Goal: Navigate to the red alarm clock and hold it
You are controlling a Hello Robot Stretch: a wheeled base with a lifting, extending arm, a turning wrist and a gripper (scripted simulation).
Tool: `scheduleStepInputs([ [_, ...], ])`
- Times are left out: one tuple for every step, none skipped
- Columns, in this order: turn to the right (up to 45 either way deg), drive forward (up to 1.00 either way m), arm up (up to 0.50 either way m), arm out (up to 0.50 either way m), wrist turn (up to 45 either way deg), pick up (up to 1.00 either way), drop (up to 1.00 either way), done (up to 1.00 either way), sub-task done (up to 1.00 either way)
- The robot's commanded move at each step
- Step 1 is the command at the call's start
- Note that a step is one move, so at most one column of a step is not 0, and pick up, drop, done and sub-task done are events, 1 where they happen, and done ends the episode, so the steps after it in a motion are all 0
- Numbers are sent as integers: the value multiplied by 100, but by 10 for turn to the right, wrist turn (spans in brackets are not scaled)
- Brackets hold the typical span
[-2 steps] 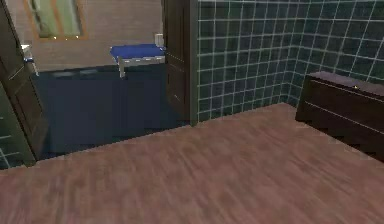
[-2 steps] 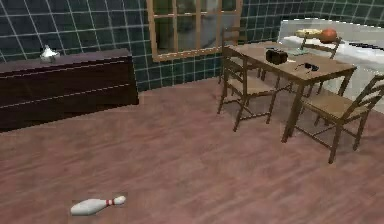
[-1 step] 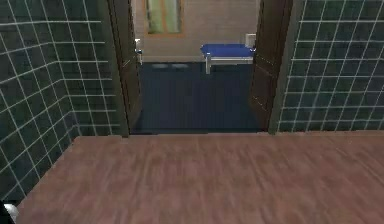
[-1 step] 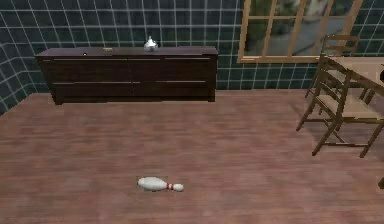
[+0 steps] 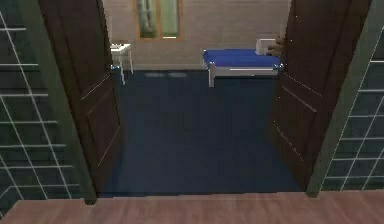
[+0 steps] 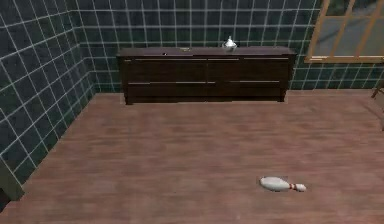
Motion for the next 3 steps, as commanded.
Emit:
scheduleStepInputs([
  [0, 100, 0, 0, 0, 0, 0, 0, 0],
  [-30, 0, 0, 0, 0, 0, 0, 0, 0],
  [0, 100, 0, 0, 0, 0, 0, 0, 0],
])
